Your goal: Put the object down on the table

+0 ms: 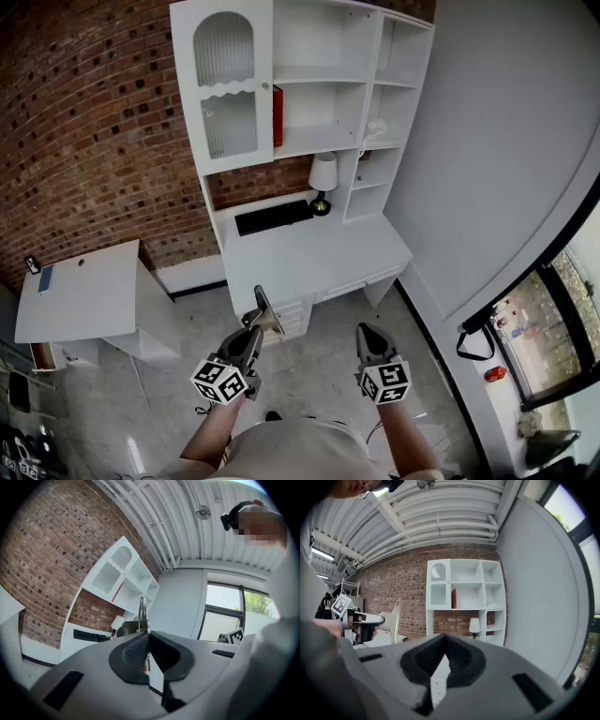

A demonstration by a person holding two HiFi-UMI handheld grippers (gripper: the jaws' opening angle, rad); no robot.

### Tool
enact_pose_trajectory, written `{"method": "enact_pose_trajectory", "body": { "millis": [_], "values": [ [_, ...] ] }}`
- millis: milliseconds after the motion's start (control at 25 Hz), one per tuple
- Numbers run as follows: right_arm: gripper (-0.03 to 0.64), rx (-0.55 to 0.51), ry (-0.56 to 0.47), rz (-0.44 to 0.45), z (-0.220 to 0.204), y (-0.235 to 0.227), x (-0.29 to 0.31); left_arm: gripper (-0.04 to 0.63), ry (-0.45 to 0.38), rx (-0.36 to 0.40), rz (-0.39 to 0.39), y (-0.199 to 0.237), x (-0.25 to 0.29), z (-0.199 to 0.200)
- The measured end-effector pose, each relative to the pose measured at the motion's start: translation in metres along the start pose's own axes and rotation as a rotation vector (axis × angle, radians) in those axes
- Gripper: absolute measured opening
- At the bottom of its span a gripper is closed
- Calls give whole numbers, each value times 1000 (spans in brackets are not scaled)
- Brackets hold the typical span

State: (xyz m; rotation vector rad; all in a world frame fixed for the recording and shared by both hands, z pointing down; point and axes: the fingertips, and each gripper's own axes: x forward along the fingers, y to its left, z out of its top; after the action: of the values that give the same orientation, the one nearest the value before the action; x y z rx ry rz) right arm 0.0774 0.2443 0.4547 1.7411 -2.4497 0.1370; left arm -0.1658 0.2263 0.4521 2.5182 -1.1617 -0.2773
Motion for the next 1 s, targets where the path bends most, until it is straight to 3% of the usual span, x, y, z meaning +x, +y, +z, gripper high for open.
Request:
{"method": "enact_pose_trajectory", "body": {
  "millis": [1000],
  "values": [
    [2, 22, -5, 29, -7, -23, -11, -6, 12, -2, 15, -26, 15, -16]
  ]
}}
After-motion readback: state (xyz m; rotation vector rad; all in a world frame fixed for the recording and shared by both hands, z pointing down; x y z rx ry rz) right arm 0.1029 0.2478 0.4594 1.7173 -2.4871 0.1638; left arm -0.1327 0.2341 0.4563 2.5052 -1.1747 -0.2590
